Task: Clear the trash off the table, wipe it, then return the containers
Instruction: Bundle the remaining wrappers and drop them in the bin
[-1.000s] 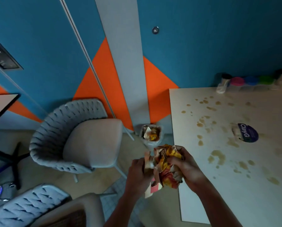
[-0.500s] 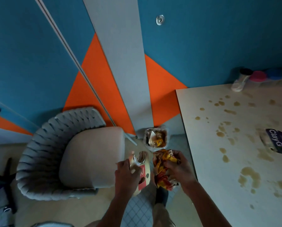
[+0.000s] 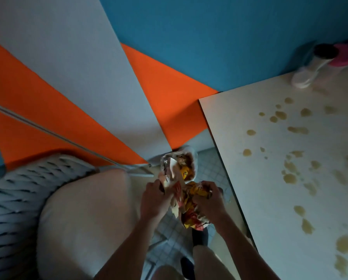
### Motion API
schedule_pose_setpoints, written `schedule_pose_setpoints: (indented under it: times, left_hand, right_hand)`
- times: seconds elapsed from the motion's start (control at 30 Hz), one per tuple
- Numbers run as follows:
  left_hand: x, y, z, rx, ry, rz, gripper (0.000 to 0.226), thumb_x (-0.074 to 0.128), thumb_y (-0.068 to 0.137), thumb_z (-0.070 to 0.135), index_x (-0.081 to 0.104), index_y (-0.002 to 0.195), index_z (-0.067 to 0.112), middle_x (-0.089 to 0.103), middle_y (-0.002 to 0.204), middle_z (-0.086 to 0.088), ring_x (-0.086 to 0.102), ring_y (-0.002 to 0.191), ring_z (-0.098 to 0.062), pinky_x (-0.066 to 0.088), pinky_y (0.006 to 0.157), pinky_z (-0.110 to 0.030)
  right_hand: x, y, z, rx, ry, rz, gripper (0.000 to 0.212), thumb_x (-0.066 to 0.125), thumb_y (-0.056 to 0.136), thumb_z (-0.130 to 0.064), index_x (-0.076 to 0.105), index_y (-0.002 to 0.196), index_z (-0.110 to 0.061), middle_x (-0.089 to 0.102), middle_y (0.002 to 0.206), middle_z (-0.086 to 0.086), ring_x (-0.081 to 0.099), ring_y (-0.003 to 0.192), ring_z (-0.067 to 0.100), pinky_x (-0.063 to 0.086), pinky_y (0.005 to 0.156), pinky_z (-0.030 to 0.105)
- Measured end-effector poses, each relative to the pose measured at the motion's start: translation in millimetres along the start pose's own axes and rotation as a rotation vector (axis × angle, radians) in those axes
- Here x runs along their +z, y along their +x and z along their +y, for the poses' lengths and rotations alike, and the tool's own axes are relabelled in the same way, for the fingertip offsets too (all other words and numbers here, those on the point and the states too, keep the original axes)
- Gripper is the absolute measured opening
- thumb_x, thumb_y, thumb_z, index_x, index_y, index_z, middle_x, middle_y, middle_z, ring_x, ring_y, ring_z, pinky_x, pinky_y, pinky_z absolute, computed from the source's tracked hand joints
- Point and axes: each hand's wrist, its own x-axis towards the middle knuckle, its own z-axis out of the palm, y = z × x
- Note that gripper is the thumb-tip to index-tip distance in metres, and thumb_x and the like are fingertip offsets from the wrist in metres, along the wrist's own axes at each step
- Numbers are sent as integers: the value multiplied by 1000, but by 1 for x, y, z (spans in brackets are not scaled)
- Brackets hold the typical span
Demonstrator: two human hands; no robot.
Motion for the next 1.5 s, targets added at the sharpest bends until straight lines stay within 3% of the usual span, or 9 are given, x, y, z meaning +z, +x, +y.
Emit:
schedule_pose_setpoints:
  times: [0.3, 0.4, 0.6, 0.73, 0.93, 1.03, 1.13, 1.23, 1.5]
  left_hand:
    - [85, 158, 16, 68, 109, -60, 81, 23, 80, 88, 60, 119, 27, 74, 102, -2, 71, 89, -27, 59, 81, -48]
    - [123, 206, 16, 103, 156, -131, 57, 37, 98, 64, 64, 123, 20, 69, 120, -8, 62, 117, -28, 45, 107, -41]
    - [188, 285, -7, 169, 274, -225, 45, 51, 100, 41, 53, 139, 17, 62, 133, -13, 55, 125, -33, 44, 99, -36]
    - [217, 320, -22, 237, 332, -187, 44, 48, 99, 34, 50, 140, 19, 51, 143, -13, 53, 129, -34, 44, 101, -38]
    - [248, 350, -54, 452, 530, 66, 33, 48, 92, 41, 63, 114, 22, 72, 111, -6, 62, 112, -35, 48, 98, -44]
    - [250, 361, -53, 545, 502, -123, 59, 32, 93, 57, 56, 138, 26, 58, 142, -4, 45, 138, -28, 29, 117, -42]
    - [233, 372, -67, 453, 191, -287, 67, 36, 85, 60, 58, 137, 23, 57, 143, -6, 48, 135, -28, 34, 115, -40]
    - [214, 359, -100, 437, -141, -145, 43, 62, 83, 26, 67, 126, 21, 66, 123, 5, 57, 123, -12, 41, 103, -17]
    - [230, 351, -130, 477, 401, 95, 65, 58, 93, 28, 37, 153, 12, 33, 160, -5, 15, 151, -35, 25, 120, -37]
  right_hand:
    - [29, 126, 44, 18, 32, 204, 47, 65, 54, -39, 62, 101, -37, 61, 114, 2, 64, 96, 12, 56, 76, 32]
    - [42, 186, 65, -19, 57, 273, 47, 64, 54, -41, 63, 101, -37, 64, 112, 0, 66, 95, 13, 58, 79, 37]
    - [58, 283, 86, -146, 78, 293, 55, 64, 48, -47, 60, 103, -41, 60, 114, -2, 65, 98, 18, 59, 83, 46]
    - [67, 334, 90, -207, 105, 245, 51, 71, 53, -39, 61, 103, -42, 63, 115, -1, 67, 98, 18, 61, 80, 44]
    - [86, 386, 104, -310, 164, 151, 46, 74, 76, -10, 60, 114, -31, 67, 105, -3, 69, 94, 17, 60, 76, 35]
    - [98, 395, 116, -307, 206, 37, 54, 73, 83, -7, 55, 124, -37, 64, 107, -4, 69, 93, 15, 59, 70, 30]
    - [108, 399, 122, -259, 322, -34, 57, 72, 82, -3, 53, 128, -33, 65, 112, 2, 69, 97, 21, 59, 77, 37]
    - [122, 400, 125, -297, 269, -76, 57, 69, 79, 6, 56, 123, -27, 62, 110, 3, 66, 91, 20, 56, 71, 34]
    - [159, 431, 155, -479, -192, -106, 68, 75, 67, -6, 55, 115, -50, 55, 120, -12, 57, 114, 13, 52, 98, 38]
